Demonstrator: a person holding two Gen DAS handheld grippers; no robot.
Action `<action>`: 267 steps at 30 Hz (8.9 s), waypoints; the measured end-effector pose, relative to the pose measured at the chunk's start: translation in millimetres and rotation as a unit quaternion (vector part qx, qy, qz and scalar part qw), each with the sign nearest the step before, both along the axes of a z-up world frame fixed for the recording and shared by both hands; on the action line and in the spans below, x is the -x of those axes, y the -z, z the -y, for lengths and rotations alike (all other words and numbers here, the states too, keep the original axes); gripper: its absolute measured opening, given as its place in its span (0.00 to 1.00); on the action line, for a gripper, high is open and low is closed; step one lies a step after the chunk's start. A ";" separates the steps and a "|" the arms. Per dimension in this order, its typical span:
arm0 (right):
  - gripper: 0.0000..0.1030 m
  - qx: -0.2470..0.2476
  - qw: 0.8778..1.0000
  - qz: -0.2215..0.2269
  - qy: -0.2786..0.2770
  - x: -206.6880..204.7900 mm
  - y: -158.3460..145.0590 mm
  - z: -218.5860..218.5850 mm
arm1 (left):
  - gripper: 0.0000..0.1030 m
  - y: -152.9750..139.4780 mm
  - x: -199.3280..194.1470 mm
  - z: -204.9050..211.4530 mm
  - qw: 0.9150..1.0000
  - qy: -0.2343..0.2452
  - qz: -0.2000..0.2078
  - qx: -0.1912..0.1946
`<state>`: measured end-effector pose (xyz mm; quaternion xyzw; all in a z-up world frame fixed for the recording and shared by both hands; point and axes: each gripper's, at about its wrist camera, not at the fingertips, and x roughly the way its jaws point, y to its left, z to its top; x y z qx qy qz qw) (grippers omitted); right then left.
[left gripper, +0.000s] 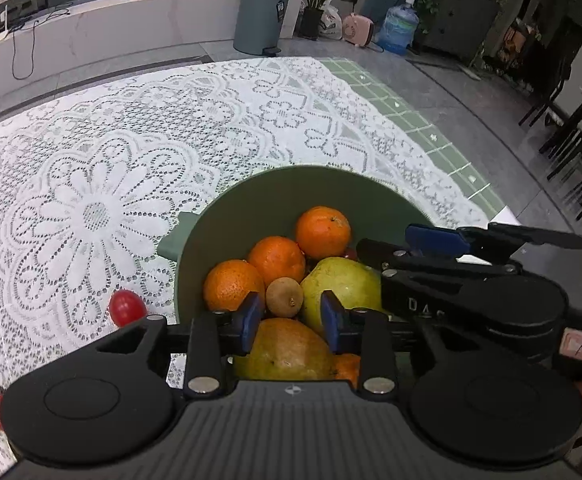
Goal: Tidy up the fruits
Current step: 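Lower both fruits into the colander and open both tools, then move both tools back from the colander to the remaining small fruits, then close the left tool on a red tomato while the right tool grasps a tan fruit, then carry the tomato and tan fruit over the green colander with both tools, then lower both fruits into the colander and open both tools, then move both tools back from the colander to the last red tomatoes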
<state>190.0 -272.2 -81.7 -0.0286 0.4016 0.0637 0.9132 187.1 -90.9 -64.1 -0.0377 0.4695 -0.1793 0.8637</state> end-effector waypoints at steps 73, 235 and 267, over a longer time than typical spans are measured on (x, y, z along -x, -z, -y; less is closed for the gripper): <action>0.49 0.084 0.957 0.013 -0.276 70.7 17.1 -208.4 | 0.49 36.2 70.2 -208.6 0.980 -0.199 -0.008 0.018; 0.64 0.026 0.998 0.009 -0.057 61.9 -30.8 -5.1 | 0.50 -35.6 76.1 -29.2 0.997 -0.009 0.070 -0.042; 0.66 0.042 0.966 0.051 -0.249 72.9 -28.8 -155.0 | 0.50 -16.3 71.7 -167.6 0.985 -0.170 0.038 0.006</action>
